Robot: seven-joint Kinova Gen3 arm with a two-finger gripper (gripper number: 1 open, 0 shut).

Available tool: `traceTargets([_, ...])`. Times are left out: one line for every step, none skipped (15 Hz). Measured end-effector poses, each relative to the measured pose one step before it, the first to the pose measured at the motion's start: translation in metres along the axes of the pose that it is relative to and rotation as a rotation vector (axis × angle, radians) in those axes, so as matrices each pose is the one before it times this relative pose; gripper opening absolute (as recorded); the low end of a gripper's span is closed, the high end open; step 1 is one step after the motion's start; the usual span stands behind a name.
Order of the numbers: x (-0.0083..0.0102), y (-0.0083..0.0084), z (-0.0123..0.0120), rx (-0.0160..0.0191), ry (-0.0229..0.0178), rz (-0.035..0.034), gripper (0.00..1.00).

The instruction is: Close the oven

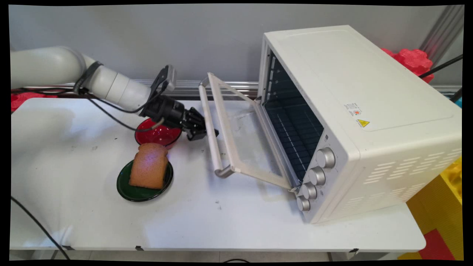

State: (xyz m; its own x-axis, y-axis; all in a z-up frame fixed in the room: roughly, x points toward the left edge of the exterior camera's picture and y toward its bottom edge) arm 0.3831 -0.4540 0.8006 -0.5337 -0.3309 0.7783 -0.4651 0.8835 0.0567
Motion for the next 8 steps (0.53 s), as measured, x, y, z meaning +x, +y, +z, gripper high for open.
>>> traceTargets([0.00722,-0.00075,-0.00024,0.00159,0.00676,-0.00107,0.00])
traceTargets([0.00729,-0.00069,-0.00037,0.00131,0.00675,-0.00110,0.00])
traceTargets([0.00602,-0.00049,-0.00021,0.00082,0.00608,-0.00123,0.00])
traceTargets([0.00727,-0.00026,-0.00033,0.00001,0.00666,-0.00041,0.00])
traceTargets([0.00827,-0.00037,-0.00015,-0.00110,0.00767,0.00049,0.00])
traceTargets([0.00634,-0.00008,-0.00033,-0.00120,0.00612,-0.00002,0.00])
traceTargets([0.00725,-0.00003,-0.00072,-0.00060,0.00756,-0.00030,0.00])
traceTargets([0.00727,-0.00017,-0.00038,-0.00076,0.00767,0.00001,0.00])
